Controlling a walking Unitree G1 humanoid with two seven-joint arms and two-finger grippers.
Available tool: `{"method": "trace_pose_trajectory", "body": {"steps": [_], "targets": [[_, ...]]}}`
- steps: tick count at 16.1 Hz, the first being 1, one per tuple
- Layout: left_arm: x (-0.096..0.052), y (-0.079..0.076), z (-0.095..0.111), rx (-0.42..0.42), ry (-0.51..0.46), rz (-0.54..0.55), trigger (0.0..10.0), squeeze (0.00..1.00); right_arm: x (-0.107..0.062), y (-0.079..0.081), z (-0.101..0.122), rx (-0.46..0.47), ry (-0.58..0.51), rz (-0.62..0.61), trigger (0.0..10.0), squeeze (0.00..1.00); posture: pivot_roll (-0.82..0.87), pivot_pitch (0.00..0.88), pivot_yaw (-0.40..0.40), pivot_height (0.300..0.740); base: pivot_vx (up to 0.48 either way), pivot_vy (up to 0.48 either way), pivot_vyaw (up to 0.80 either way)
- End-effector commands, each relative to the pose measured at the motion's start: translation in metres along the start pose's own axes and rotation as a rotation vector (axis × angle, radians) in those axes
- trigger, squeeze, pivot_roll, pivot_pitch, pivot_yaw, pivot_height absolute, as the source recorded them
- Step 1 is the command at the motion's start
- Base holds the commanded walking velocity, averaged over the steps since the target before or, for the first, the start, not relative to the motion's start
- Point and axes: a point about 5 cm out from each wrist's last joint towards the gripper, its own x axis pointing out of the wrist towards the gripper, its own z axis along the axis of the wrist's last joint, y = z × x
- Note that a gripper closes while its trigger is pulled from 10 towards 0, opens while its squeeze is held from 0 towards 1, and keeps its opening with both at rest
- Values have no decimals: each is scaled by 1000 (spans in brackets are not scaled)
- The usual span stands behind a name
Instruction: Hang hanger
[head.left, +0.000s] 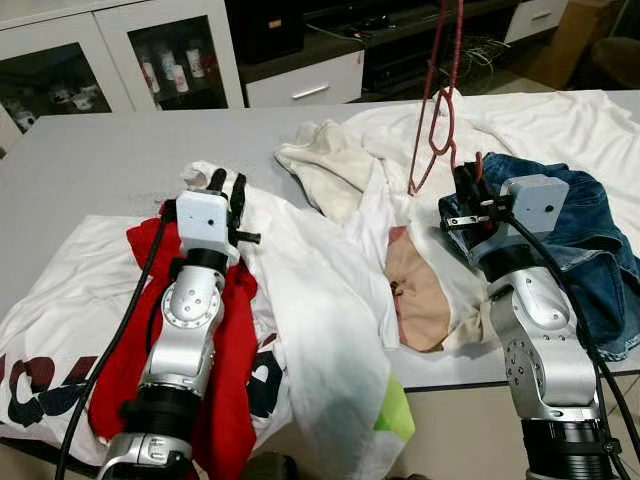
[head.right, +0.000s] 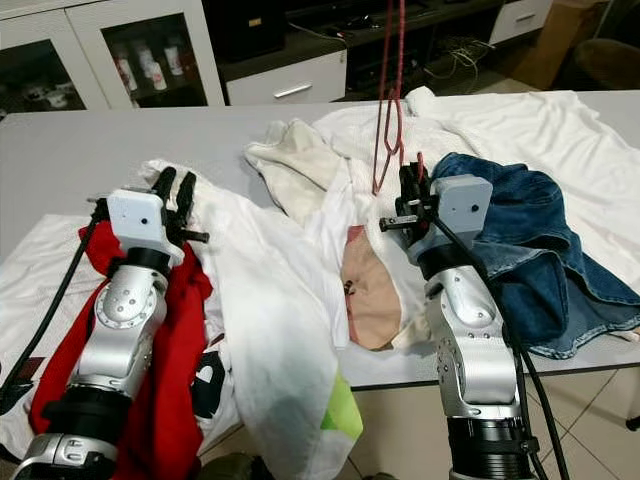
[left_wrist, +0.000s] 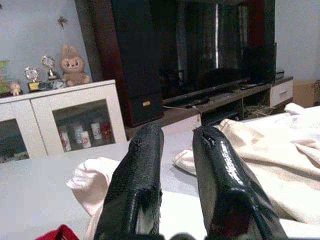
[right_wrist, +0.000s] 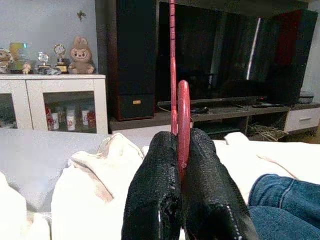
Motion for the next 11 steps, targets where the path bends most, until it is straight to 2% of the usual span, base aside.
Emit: {"method": "trace_pose_trajectory", "body": {"steps": [1,11], "targets": [[-1,-4,2,8,-1,-17,10000,0,-1,0,2,3,1,7,10000,0,74,12,59,740,0,-480,0],[1,-10,3,-1,15,-32,10000,0,0,2,3,4,-3,11,10000,0,73,8,59,740,0,-480,0]]}}
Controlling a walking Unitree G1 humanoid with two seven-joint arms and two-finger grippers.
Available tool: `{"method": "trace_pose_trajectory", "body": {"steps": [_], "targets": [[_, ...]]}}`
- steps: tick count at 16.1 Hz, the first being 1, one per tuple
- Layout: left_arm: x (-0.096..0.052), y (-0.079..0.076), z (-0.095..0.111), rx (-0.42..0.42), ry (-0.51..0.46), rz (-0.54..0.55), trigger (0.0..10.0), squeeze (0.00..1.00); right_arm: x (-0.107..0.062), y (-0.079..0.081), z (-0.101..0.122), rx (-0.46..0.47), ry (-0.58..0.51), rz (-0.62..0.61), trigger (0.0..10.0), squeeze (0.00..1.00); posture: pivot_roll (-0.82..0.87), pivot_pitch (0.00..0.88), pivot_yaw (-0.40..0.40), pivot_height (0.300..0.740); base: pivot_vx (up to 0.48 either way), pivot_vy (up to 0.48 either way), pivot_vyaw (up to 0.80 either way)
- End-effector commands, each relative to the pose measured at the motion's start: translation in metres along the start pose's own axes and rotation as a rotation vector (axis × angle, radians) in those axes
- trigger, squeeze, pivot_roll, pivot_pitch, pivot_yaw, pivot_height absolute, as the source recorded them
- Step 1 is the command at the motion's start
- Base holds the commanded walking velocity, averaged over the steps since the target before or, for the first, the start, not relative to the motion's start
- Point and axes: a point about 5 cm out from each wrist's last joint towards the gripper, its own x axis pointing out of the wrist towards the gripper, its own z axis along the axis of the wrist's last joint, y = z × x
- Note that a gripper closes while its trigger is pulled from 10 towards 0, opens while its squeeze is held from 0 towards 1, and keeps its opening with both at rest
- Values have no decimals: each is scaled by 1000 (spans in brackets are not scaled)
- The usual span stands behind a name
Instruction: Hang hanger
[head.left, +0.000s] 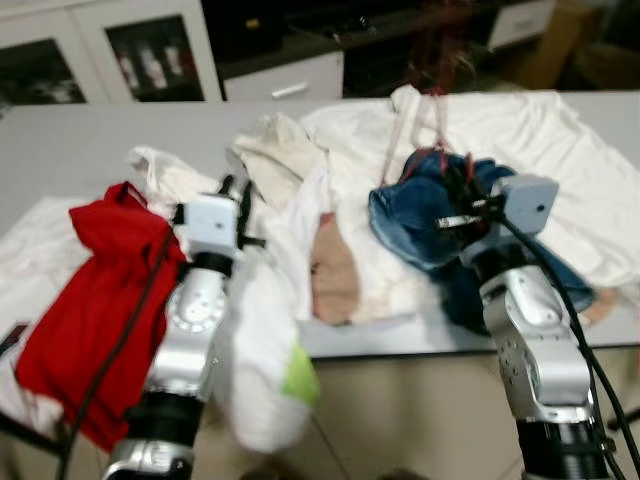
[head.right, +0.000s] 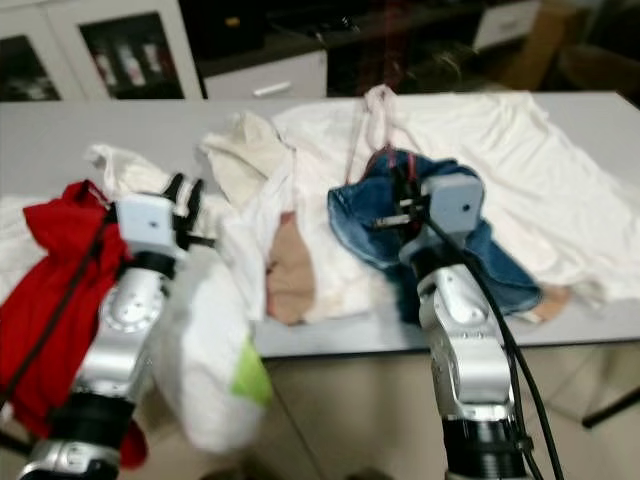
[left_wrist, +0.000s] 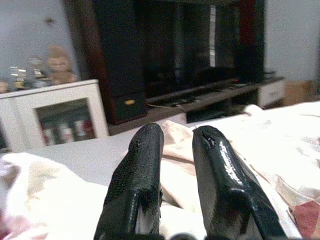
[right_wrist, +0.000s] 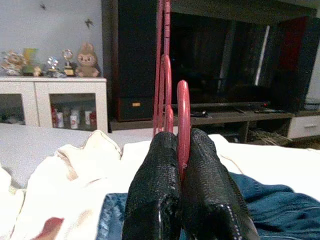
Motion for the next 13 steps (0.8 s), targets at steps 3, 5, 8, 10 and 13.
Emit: {"method": "trace_pose_trajectory", "body": {"steps": [3,5,8,10,13], "targets": [[2,-8,3,-6,-4,-27,10000,0,-2,-6,0,-5,5,-17,10000,0,73,7,60,740,0,-480,0],[2,-8,3,-6,-2,-27,10000,0,-2,-5,0,-4,5,-16,10000,0,73,7,60,740,0,-339,0],[3,-9,3,-8,0,-27,10000,0,-1,-5,0,-4,4,-16,10000,0,75,4,58,740,0,-242,0],[3,-10,3,-14,1,-27,10000,0,0,-5,0,-4,2,-15,10000,0,75,3,58,740,0,0,0],[3,-11,3,-18,3,-30,10000,0,0,-4,0,-4,2,-15,10000,0,73,2,58,740,0,0,0]]}}
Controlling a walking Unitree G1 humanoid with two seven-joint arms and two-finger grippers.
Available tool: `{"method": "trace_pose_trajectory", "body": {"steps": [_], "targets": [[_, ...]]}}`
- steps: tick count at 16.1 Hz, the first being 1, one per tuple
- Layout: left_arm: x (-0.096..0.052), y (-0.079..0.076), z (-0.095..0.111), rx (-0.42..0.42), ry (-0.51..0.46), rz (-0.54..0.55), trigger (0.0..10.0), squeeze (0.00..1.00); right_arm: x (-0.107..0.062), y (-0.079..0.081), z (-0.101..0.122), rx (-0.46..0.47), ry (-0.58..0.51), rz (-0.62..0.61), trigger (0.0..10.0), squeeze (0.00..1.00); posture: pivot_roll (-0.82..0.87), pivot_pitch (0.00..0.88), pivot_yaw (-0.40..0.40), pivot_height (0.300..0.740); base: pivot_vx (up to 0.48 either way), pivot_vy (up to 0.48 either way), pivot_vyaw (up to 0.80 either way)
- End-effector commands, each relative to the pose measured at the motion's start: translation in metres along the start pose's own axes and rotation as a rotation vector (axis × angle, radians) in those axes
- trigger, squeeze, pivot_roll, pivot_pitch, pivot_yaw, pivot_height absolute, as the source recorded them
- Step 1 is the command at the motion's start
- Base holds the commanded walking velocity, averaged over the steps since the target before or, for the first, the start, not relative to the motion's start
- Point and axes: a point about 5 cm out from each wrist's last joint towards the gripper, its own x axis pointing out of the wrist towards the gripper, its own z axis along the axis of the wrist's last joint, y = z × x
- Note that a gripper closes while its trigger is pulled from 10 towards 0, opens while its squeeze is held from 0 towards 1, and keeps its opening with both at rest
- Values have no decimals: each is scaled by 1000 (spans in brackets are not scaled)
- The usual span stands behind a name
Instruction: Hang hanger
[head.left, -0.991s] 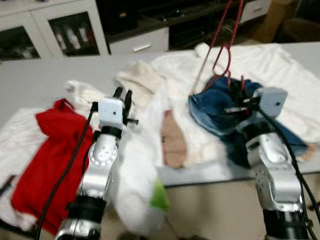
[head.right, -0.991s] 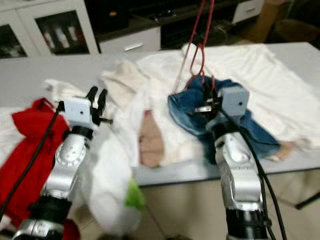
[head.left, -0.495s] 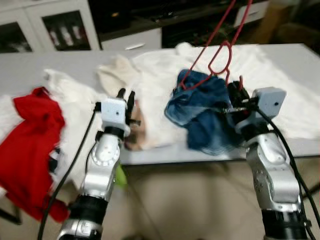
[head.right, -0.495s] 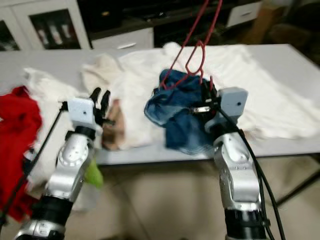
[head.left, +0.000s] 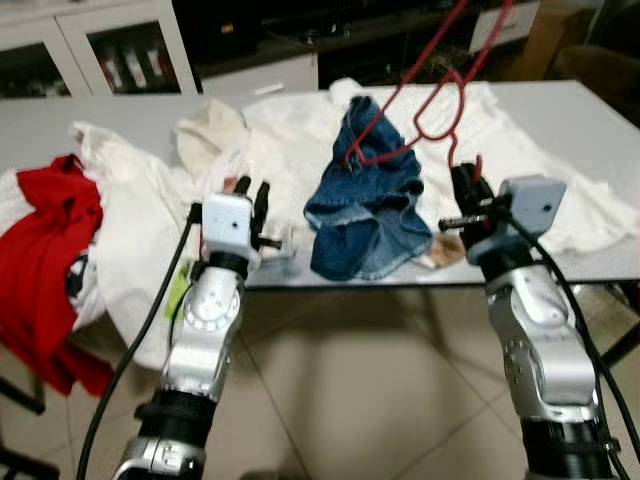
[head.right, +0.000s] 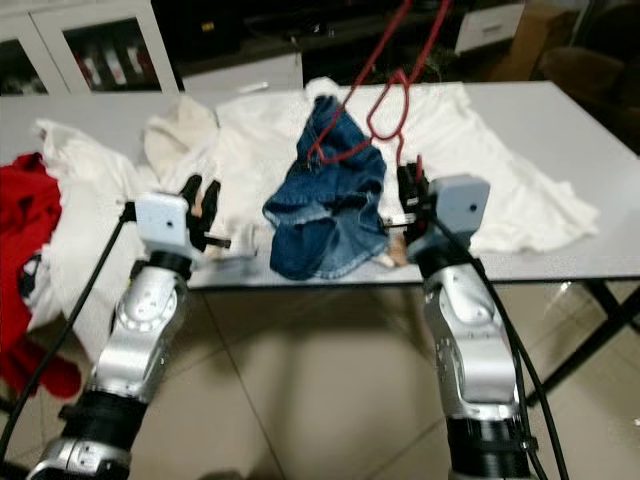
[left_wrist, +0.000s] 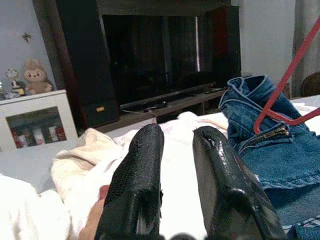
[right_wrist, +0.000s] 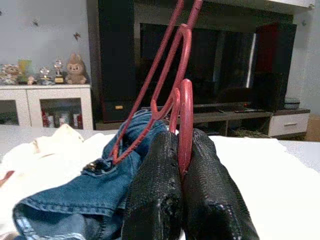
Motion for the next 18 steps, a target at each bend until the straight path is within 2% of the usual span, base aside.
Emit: {"method": "trace_pose_trajectory", "body": {"steps": [1,9,12,14,15,18], "targets": [[1,7,2,13,-4,14,10000,0,2,2,2,3,-7,5,10000,0,73,2,58,740,0,0,0],[2,5,2,8,-2,9,10000,0,3,2,4,4,-13,4,10000,0,70,0,57,740,0,0,0],[3,2,2,-19,-3,-7,10000,0,4,8,10,30,-48,46,10000,0,70,0,57,740,0,0,0],[2,1,2,-38,-2,-13,10000,0,4,13,23,86,-125,85,10000,0,70,0,57,740,0,0,0],[2,0,2,-46,-4,-15,10000,0,3,14,33,151,-182,101,10000,0,70,0,57,740,0,0,0],[2,0,2,-53,-4,-17,10000,0,2,8,47,297,-259,94,10000,0,70,2,59,740,0,0,0]]}}
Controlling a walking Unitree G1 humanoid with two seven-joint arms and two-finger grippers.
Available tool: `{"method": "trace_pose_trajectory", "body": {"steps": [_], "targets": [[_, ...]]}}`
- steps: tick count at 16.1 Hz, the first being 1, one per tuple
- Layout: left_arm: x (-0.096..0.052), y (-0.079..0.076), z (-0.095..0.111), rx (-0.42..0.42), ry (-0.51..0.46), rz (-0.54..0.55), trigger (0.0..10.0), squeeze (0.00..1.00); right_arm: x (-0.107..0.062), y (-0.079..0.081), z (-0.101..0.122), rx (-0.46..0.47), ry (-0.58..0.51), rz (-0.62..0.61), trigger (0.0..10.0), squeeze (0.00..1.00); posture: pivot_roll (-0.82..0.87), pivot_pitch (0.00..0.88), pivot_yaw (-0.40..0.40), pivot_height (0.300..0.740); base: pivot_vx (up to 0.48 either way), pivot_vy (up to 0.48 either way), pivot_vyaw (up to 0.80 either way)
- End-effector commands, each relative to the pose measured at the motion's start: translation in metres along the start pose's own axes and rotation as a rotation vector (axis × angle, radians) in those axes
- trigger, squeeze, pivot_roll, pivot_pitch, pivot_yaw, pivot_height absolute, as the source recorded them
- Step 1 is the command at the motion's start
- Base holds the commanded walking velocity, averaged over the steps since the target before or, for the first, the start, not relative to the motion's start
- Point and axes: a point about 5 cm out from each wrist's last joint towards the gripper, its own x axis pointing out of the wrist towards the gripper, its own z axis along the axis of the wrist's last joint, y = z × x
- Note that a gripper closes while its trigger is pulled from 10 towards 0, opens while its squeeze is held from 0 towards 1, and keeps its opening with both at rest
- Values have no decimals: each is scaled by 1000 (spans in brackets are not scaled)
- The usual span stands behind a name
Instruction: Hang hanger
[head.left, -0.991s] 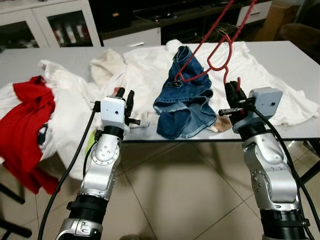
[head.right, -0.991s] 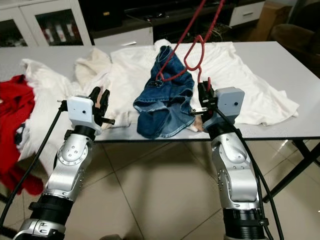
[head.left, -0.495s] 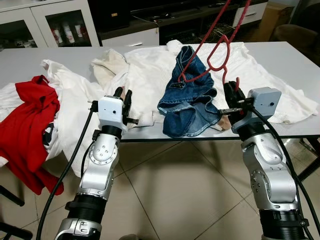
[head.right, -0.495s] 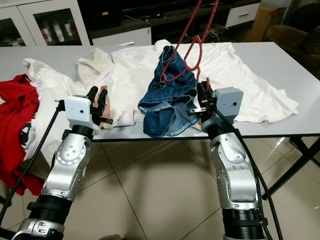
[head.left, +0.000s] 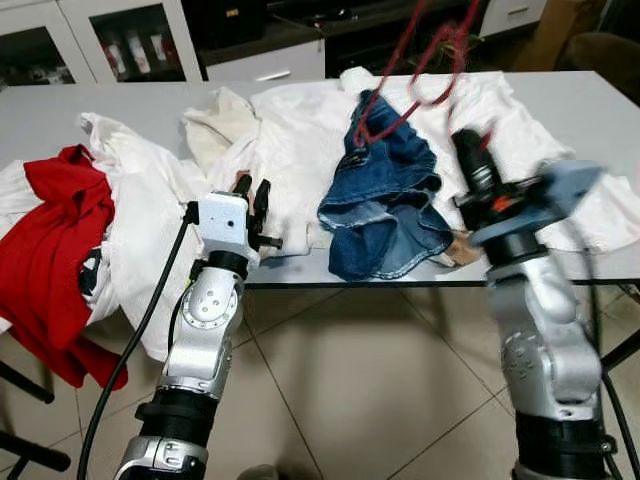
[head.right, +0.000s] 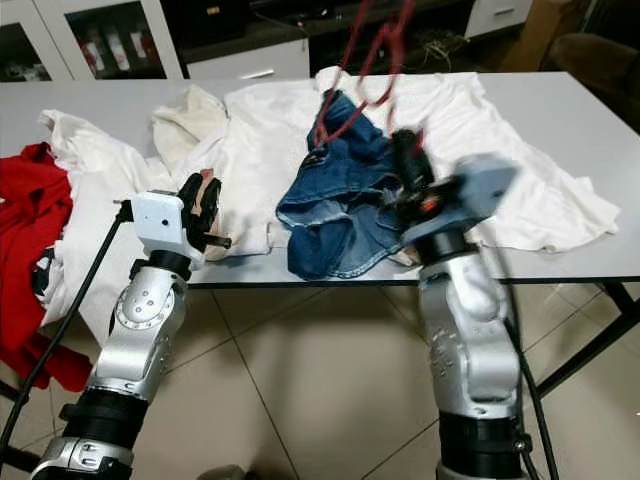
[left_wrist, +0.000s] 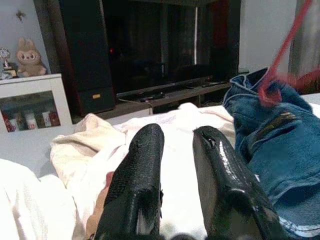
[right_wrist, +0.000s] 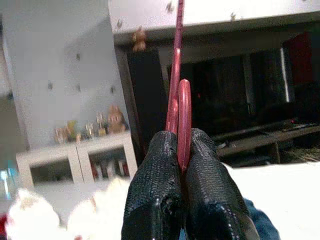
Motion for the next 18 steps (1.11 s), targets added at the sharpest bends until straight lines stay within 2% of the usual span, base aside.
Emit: {"method": "trace_pose_trajectory", "body": {"steps": [1,3,5,7,10,12,18], "targets": [[1,0,2,-2,-2,-6,10000,0,0,-3,8,52,-40,-9,10000,0,69,3,60,740,0,0,0],[1,-1,2,-6,-2,-10,10000,0,0,-12,12,80,-63,-56,10000,0,69,3,61,740,0,0,0],[1,-1,1,-10,0,-14,10000,0,-1,-22,16,3,-76,-130,10000,0,69,3,61,740,0,0,0],[1,-2,0,-7,4,-18,10000,0,-2,-39,16,-196,-44,-244,10000,0,69,3,61,740,0,0,0],[1,-3,-1,11,13,-17,10000,0,-6,-38,11,-309,-12,-235,10000,0,63,7,57,740,0,0,0],[1,-4,-1,18,16,-20,10000,0,-5,-35,10,-318,-11,-228,10000,0,63,7,57,740,0,0,0],[2,-4,-2,23,18,-21,10000,0,-4,-32,4,-326,2,-215,10000,0,64,1,56,740,0,-462,0]]}}
